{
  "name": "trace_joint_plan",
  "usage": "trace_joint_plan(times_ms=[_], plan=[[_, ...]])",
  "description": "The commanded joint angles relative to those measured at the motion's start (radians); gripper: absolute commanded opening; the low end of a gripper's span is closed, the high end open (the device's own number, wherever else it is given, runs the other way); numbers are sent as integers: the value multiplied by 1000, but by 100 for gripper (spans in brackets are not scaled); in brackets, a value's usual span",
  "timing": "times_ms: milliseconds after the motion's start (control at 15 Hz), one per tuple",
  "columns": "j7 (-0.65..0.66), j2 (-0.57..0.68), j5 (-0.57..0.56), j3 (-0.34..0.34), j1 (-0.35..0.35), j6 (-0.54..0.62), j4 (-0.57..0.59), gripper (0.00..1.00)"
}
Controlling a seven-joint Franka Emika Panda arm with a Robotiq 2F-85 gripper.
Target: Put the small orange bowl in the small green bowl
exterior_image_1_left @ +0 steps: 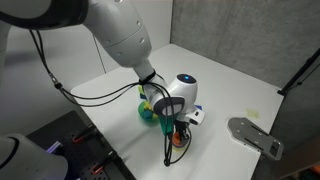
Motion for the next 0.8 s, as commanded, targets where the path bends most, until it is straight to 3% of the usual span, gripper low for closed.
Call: trace_joint_plan(times_ms=[0,67,733], plan=[[12,-27,-21,-1,0,21,-26,95],[13,-27,-21,-1,0,22,-24,100],[-50,-98,17,81,-50,15,-33,100]])
